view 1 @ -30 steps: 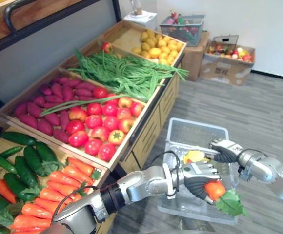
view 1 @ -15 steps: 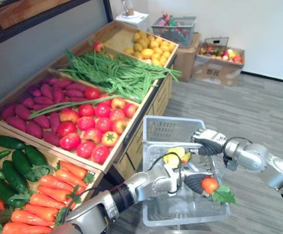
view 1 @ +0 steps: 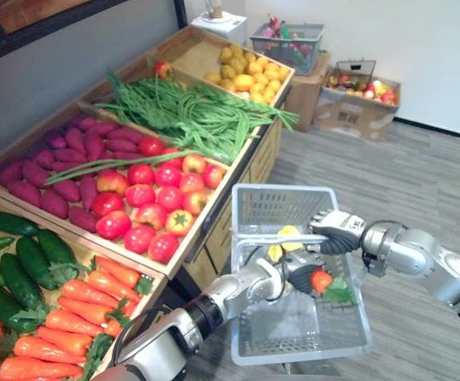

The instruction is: Pick vegetable in the basket

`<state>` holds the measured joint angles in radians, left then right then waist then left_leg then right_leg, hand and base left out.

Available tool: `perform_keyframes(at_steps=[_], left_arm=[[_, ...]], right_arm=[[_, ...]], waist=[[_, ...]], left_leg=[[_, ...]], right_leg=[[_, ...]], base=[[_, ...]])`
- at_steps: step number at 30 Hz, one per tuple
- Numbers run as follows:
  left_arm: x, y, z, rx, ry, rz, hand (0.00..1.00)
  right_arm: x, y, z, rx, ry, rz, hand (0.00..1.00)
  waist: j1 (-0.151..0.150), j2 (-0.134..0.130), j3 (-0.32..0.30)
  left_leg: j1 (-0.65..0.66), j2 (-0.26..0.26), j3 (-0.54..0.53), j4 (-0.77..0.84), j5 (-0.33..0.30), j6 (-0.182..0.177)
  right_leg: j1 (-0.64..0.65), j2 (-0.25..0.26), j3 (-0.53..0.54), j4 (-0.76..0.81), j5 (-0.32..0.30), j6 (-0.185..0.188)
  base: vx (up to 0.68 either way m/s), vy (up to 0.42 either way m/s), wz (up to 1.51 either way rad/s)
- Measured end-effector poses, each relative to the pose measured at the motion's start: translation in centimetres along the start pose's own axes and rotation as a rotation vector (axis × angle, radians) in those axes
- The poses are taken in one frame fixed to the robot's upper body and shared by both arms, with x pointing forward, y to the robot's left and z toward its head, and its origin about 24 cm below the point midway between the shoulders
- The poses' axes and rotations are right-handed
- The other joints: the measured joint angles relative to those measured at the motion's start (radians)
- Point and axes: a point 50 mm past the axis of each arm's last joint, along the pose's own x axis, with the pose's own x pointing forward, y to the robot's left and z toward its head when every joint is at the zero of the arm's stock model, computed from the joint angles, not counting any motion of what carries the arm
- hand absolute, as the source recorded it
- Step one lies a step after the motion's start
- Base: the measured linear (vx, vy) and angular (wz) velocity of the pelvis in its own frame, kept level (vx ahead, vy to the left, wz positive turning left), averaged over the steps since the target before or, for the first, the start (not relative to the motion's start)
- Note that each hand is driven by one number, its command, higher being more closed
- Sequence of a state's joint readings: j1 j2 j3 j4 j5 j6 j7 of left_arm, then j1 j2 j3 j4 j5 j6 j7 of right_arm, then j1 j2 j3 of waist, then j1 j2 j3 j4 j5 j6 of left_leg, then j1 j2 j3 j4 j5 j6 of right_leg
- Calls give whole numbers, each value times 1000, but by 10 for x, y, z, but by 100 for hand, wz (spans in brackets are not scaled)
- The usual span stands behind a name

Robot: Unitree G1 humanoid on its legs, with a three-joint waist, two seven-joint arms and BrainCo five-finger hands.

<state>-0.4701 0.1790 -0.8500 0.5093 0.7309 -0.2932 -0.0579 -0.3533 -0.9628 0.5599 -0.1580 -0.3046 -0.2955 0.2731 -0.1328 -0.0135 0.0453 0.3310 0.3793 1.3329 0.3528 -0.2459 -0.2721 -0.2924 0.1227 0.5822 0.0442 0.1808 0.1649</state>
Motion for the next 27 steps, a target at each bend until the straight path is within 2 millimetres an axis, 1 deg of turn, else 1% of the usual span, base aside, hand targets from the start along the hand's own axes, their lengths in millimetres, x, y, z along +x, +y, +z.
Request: perform_keyframes(at_steps=[2, 5, 8, 11, 13, 14, 15, 16, 18, 19, 20, 21, 22, 23, 24, 25, 26, 27], left_arm=[[1, -2, -2, -8, 16, -4, 0], [2, 3, -4, -16, 31, 19, 0], [3, 4, -3, -16, 28, 23, 0], [4, 9, 4, -9, -3, 45, 0], [5, 17, 15, -7, -51, 78, 0], [5, 24, 26, 1, -105, 105, 0], [5, 26, 32, 10, -131, 111, 0], [4, 25, 43, -3, -193, 102, 0], [-2, 31, 64, -3, -303, 106, 0], [-6, 33, 63, -57, -317, 93, 0], [-10, 35, 64, -65, -332, 88, 0], [-17, 39, 72, -77, -390, 77, 0], [-19, 42, 73, -80, -400, 77, 0], [-29, 51, 87, -101, -496, 103, 0], [-33, 55, 98, -118, -560, 118, 0], [-42, 61, 116, -146, -665, 138, 0], [-55, 67, 137, -177, -803, 157, 0], [-65, 70, 150, -206, -898, 163, 0]], right_arm=[[0, 0, 0, 0, 0, 2, 100], [-2, 2, -1, 8, 7, 5, 100], [-5, 5, -3, 22, 21, 4, 100], [-10, 10, -6, 44, 45, 2, 100], [-14, 12, -8, 61, 65, -6, 100], [-15, 15, -11, 72, 77, 0, 100], [-16, 16, -12, 80, 83, -4, 100], [-16, 15, -15, 96, 100, -30, 100], [-18, 22, -25, 139, 144, -41, 100], [-20, 25, -30, 163, 174, -55, 100], [-20, 28, -34, 179, 189, -59, 100], [-23, 36, -42, 221, 236, -66, 100], [-26, 41, -47, 245, 267, -72, 100], [-32, 58, -60, 311, 357, -85, 100], [-35, 66, -66, 329, 404, -87, 100], [-41, 77, -72, 360, 466, -96, 100], [-46, 89, -79, 397, 544, -106, 100], [-55, 101, -85, 450, 621, -131, 100]], waist=[[1, 0, 0], [1, -1, 1], [1, -1, 1], [2, -2, 1], [2, -1, 1], [3, -1, 1], [3, -1, 1], [2, -1, 2], [3, -2, 2], [4, -2, 3], [3, -2, 3], [5, -1, 3], [9, -1, 3], [13, 0, 4], [22, 1, 4], [30, 1, 4], [38, 2, 5], [52, 3, 5]], left_leg=[[-3, 0, -1, 0, 0, 0], [-9, 0, -6, 0, 0, 0], [-15, 1, -18, 0, 0, 1], [-28, 2, -38, 1, -1, 3], [-38, 3, -56, 1, -2, 3], [-41, 7, -63, 3, -2, 5], [-42, 9, -67, 5, -3, 6], [-50, 16, -86, 9, -4, 7], [-65, 30, -115, 23, -8, 9], [-76, 32, -135, 26, -8, 10], [-82, 34, -143, 29, -9, 11], [-99, 37, -168, 34, -9, 12], [-105, 39, -182, 35, -9, 12], [-124, 42, -219, 38, -9, 13], [-131, 44, -233, 39, -9, 13], [-141, 46, -254, 40, -9, 15], [-159, 52, -286, 45, -9, 21], [-179, 55, -321, 49, -9, 23]], right_leg=[[1, -4, -1, -8, 7, 0], [1, -8, -7, -9, 8, 0], [1, -15, -17, -11, 8, 0], [3, -26, -33, -13, 7, 0], [5, -35, -47, -15, 7, 1], [8, -39, -56, -15, 7, 0], [9, -40, -60, -15, 7, 0], [14, -45, -77, -16, 7, 0], [22, -52, -102, -20, 7, -1], [23, -61, -118, -22, 6, -1], [24, -65, -124, -23, 6, -1], [25, -77, -143, -24, 6, -2], [27, -83, -157, -24, 5, -3], [34, -98, -187, -26, 3, -5], [38, -103, -201, -26, 2, -6], [43, -110, -220, -26, 0, -9], [51, -121, -250, -29, -2, -11], [59, -134, -280, -31, -3, -13]], base=[[-32, -36, 4], [-29, -34, 6], [-33, -35, 12], [-50, -39, 20], [-44, -34, 21], [-32, -27, 19], [-39, -36, 28], [-38, -37, 28], [-52, -43, 40], [-59, -39, 39], [-65, -34, 44], [-74, -36, 41], [-93, -49, 66], [-79, -45, 59], [-76, -45, 65], [-68, -43, 62], [-83, -53, 79], [-70, -43, 67]])
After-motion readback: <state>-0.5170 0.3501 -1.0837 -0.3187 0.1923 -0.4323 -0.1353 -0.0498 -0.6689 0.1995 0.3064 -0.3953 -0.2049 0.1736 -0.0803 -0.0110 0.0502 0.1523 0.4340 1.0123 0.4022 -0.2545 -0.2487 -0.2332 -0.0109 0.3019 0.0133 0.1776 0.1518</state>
